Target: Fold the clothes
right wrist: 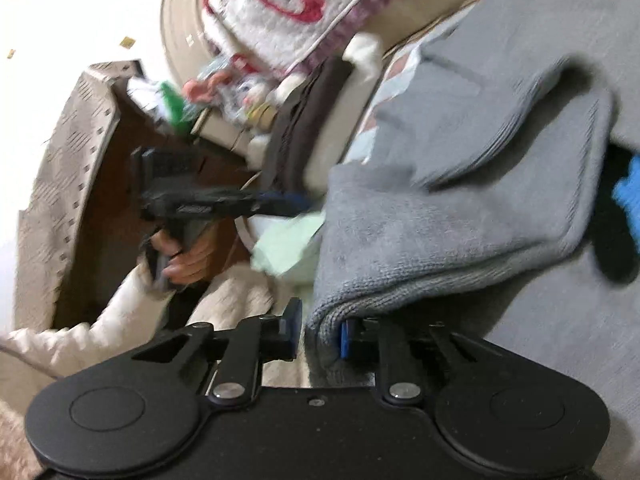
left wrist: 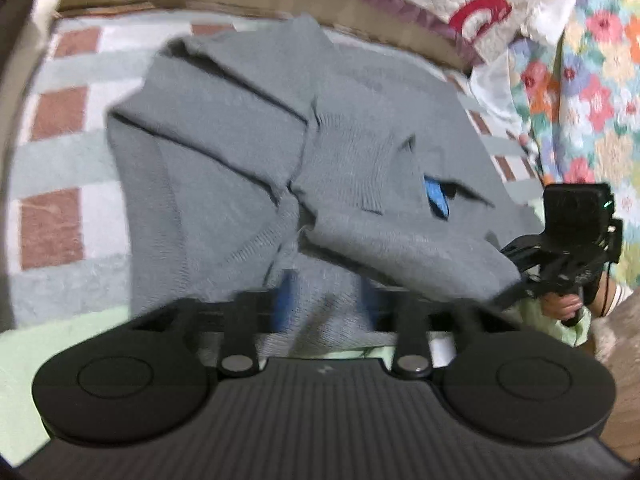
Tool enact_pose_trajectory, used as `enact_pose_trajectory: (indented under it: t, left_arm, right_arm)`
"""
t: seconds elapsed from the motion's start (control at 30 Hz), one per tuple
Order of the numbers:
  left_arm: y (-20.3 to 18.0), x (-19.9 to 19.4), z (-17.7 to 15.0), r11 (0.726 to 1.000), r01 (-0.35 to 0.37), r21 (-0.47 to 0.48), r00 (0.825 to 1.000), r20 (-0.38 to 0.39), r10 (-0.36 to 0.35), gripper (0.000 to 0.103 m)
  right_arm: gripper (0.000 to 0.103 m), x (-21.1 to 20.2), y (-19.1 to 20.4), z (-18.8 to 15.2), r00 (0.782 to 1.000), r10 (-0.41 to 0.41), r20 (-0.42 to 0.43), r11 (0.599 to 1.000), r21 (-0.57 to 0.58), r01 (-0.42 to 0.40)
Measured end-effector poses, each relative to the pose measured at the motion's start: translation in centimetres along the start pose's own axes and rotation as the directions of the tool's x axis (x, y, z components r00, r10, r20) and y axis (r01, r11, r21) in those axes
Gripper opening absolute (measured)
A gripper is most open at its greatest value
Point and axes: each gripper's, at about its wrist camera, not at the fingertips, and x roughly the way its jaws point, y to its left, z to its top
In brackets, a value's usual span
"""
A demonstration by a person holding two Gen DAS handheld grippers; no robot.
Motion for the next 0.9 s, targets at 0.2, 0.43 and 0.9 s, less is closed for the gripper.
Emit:
enact_pose_trajectory:
  t: [0.2, 0.43, 0.9]
  left_arm:
    - [2.1, 4.8, 1.4, 0.996, -0.069, -0.062, 0.995, -0.079, 0.064, 0.084]
    - [1.7, 5.4, 1.2, 0.989, 0.136, -0.064, 0.981, -0.132, -0.143, 0.080]
    - [-1.8, 1.6, 1.0, 0.970, 0.104, 0.222, 0.984, -0.168, -0.067, 0.014]
  right_arm:
    - [0.023, 0.8, -0.1, -1.1, 0.998, -0.056, -0.021, 0.998, 0.000, 0.056]
    - [0.020, -1.7, 0.2, -0.4, 0.979, -0.108, 0.175, 0.994, -0.013, 0.111]
    - [0.050, -3.1, -3.0, -0.8, 0.947, -0.104, 0.305, 0.974, 0.223, 0.035]
